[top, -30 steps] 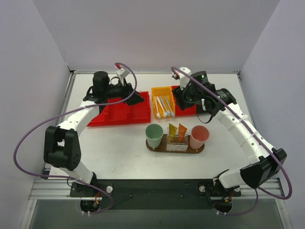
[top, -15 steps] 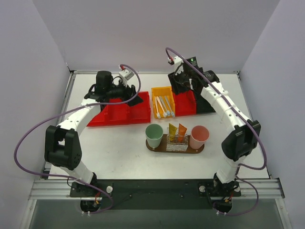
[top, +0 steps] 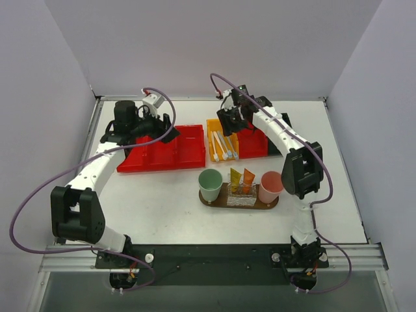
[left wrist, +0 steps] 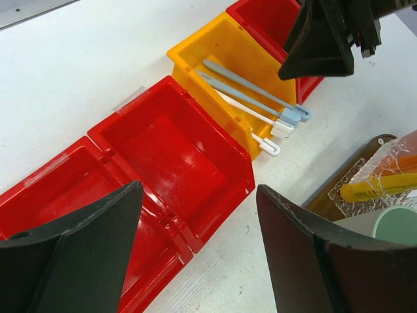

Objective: Prepare toiletry sets of a toothbrush and toothpaste on the tray

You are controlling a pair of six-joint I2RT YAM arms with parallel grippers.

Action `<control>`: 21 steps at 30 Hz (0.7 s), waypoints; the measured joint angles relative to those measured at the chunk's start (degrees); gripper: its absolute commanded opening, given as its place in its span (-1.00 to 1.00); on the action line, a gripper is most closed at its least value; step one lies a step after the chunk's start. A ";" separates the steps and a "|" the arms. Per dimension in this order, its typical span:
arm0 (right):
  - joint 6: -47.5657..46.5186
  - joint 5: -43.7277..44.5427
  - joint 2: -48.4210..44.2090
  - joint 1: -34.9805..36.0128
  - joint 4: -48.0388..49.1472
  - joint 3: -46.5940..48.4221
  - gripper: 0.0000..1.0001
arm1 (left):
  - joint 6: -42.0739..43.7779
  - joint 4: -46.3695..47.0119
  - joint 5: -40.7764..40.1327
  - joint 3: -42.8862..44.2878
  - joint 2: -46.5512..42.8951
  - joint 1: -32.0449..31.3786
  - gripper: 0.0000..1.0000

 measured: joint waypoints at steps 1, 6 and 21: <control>0.00 -0.13 0.50 0.31 -0.13 0.02 -0.15 | -0.02 0.04 -0.26 -0.04 0.00 0.26 0.62; 0.00 -0.44 2.80 2.32 -0.46 0.59 -0.17 | -0.11 -0.07 -0.92 -0.79 0.00 1.49 0.62; 0.04 0.09 8.55 4.48 -1.29 0.68 -0.30 | -0.26 0.02 -0.52 -1.75 0.00 3.19 0.62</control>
